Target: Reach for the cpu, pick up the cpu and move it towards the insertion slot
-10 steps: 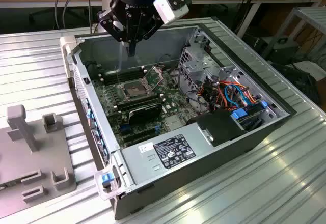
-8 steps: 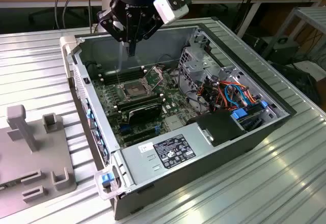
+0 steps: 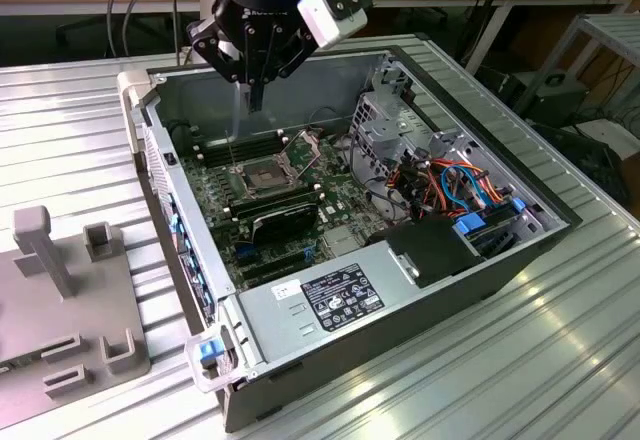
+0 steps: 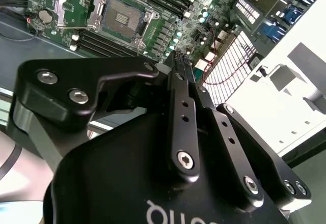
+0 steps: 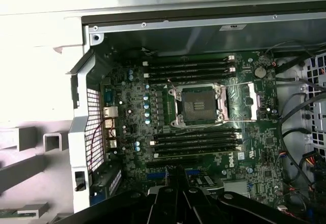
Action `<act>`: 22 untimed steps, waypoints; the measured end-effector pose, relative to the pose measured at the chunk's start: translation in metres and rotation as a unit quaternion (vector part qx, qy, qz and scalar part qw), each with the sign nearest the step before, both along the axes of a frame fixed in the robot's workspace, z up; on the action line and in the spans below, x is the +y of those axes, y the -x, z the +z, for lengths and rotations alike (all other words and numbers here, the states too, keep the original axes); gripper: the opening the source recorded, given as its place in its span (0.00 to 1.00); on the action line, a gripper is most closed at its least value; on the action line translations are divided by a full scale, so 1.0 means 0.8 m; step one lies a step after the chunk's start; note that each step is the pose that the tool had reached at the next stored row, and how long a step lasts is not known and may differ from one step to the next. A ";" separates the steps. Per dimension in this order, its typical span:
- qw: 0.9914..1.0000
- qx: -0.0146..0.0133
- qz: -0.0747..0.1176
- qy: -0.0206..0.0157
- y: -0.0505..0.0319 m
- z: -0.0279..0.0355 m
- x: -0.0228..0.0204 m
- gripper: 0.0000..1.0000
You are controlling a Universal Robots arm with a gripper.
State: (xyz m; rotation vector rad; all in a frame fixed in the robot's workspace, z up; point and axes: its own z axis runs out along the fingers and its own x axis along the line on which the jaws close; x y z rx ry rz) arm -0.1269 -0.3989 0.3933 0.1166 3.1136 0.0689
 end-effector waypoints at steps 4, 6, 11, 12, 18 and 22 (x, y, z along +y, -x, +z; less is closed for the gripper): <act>1.000 0.000 0.000 0.000 0.006 0.0000 0.0000 0.11; 1.000 0.000 0.000 0.000 0.008 0.0000 0.0000 0.11; 1.000 0.000 0.000 0.000 0.011 0.0000 0.0000 0.11; 1.000 0.000 0.000 0.000 0.012 0.0000 0.0000 0.11; 1.000 0.000 0.000 0.000 0.015 0.0000 0.0000 0.11; 1.000 0.000 0.000 0.000 0.017 0.0000 0.0000 0.11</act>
